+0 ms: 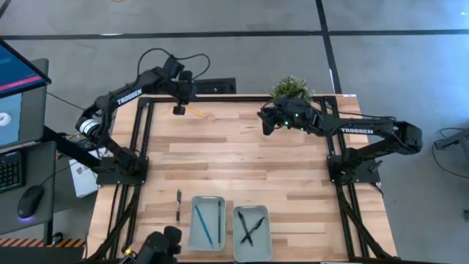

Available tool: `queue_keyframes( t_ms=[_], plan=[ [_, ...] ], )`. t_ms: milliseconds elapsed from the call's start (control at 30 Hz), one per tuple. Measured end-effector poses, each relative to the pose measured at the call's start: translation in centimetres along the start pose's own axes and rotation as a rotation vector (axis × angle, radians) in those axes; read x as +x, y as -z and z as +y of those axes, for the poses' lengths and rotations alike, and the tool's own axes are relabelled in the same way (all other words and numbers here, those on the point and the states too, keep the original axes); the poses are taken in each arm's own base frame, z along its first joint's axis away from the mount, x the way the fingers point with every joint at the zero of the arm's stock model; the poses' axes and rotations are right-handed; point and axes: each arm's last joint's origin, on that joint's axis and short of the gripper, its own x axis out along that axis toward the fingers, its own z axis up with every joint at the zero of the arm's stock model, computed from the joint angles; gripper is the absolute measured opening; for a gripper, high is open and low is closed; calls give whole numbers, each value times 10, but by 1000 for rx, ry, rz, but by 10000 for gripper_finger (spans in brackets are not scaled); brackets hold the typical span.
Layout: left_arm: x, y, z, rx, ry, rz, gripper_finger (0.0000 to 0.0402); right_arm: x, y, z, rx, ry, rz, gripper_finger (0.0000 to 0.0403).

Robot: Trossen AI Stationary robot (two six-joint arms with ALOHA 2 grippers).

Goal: Sort pens & pencils
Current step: Put the yellow pencil into the left gray bin

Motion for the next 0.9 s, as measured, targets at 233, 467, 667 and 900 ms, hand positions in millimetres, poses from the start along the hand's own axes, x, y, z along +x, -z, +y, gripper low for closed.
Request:
queue_keyframes(
  t_ms=[233,467,667,900],
  plan=[
    [17,11,-8,50,-58,38,88,1,-2,-7,10,23,-7,157],
    [18,12,-9,-24,-57,38,88,1,-2,-7,10,22,-8,157],
    [18,12,-9,-98,-62,43,88,1,-2,-7,9,22,-7,157],
    [18,15,-8,-138,-119,144,107,1,-2,-7,9,22,-7,157]
  ],
)
